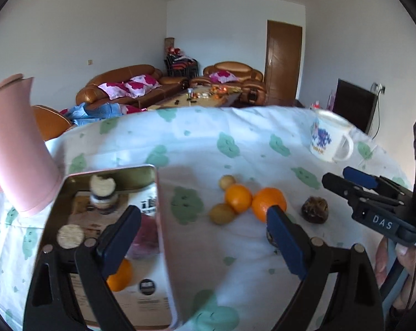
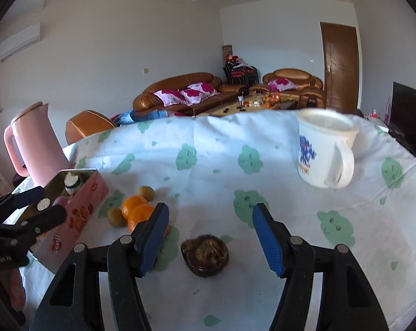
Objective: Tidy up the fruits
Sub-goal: 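Move the left gripper to an orange while the right gripper moves to a brown taro ball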
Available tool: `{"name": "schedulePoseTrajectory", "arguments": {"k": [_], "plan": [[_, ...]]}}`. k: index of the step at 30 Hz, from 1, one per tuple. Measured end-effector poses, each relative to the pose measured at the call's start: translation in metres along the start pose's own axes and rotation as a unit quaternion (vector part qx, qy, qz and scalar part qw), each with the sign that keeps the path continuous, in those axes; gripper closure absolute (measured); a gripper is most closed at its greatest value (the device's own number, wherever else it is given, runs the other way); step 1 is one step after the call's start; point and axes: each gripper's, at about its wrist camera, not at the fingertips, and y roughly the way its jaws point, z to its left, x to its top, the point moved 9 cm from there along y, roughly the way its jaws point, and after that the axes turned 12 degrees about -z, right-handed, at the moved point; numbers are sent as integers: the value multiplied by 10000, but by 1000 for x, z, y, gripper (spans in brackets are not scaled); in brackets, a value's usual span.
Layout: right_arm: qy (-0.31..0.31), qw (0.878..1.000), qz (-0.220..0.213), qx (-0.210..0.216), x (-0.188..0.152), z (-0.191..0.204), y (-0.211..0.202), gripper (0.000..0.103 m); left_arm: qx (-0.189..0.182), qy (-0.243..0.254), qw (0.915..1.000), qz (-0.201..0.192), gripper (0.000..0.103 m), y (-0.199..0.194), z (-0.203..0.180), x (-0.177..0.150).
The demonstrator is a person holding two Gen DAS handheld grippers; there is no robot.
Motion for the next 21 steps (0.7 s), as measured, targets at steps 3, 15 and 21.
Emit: {"name": "schedulePoseTrajectory", "arguments": {"k": [3,15,21], "plan": [[88,9999,80,8,-3,-2,2,38,-180,-104,9994,286,18,14,-11,-10],[-89,9962,818,268,-25,10,22,38,-468,-146,9973,550,33,38,-35,-13],[24,9918,1228,339,-40,9,32,58,-582,-209,9952,764,44,46,-39,-23]]}}
